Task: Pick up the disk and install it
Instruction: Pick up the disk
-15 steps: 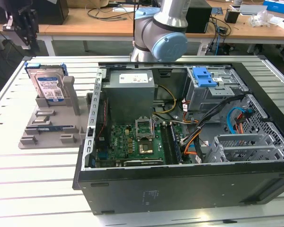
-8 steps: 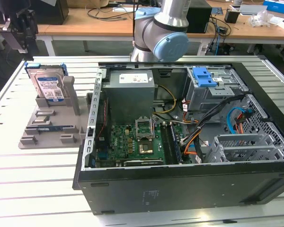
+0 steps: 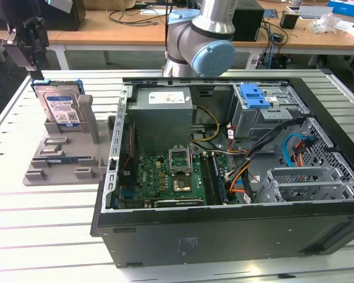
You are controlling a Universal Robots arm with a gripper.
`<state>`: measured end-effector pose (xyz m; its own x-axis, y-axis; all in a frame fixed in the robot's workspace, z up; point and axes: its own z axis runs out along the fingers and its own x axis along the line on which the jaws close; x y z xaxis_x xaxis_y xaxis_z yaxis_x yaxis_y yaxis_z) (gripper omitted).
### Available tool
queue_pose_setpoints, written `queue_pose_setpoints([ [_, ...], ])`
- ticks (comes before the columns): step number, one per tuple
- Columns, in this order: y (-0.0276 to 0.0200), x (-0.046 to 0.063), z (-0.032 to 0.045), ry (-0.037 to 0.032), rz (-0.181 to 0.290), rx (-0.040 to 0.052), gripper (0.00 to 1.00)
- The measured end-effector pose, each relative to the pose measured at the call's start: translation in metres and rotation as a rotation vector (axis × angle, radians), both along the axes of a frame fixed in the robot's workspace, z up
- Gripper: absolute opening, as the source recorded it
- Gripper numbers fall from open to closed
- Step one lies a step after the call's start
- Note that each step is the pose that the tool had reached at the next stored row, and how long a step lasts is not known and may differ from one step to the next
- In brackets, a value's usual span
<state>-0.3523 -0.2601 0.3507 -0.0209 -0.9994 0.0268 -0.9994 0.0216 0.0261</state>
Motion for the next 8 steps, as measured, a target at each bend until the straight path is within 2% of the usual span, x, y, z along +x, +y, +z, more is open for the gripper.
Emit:
queue_pose_setpoints([
  [8, 0.0019, 0.0, -0.0188, -0.0001, 0.013, 0.0, 0.49],
])
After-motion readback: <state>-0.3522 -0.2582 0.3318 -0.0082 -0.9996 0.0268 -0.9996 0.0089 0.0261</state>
